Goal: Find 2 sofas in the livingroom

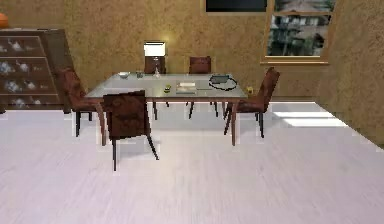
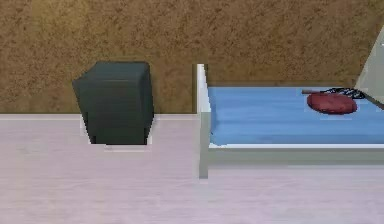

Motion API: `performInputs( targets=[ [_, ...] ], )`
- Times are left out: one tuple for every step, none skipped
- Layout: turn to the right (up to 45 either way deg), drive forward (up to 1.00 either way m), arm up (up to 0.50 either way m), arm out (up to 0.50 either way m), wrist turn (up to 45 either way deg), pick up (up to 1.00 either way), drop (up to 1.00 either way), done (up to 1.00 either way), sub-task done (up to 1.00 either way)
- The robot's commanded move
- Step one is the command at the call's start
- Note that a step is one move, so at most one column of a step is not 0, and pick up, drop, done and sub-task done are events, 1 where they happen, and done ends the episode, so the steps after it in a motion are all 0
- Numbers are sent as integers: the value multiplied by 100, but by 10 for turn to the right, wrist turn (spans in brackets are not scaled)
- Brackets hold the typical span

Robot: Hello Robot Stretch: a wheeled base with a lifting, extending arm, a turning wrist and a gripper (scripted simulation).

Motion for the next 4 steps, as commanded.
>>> performInputs(
  targets=[
    [-450, 0, 0, 0, 0, 0, 0, 0, 0],
    [-450, 0, 0, 0, 0, 0, 0, 0, 0],
    [-330, 0, 0, 0, 0, 0, 0, 0, 0],
    [0, 100, 0, 0, 0, 0, 0, 0, 0]
  ],
)
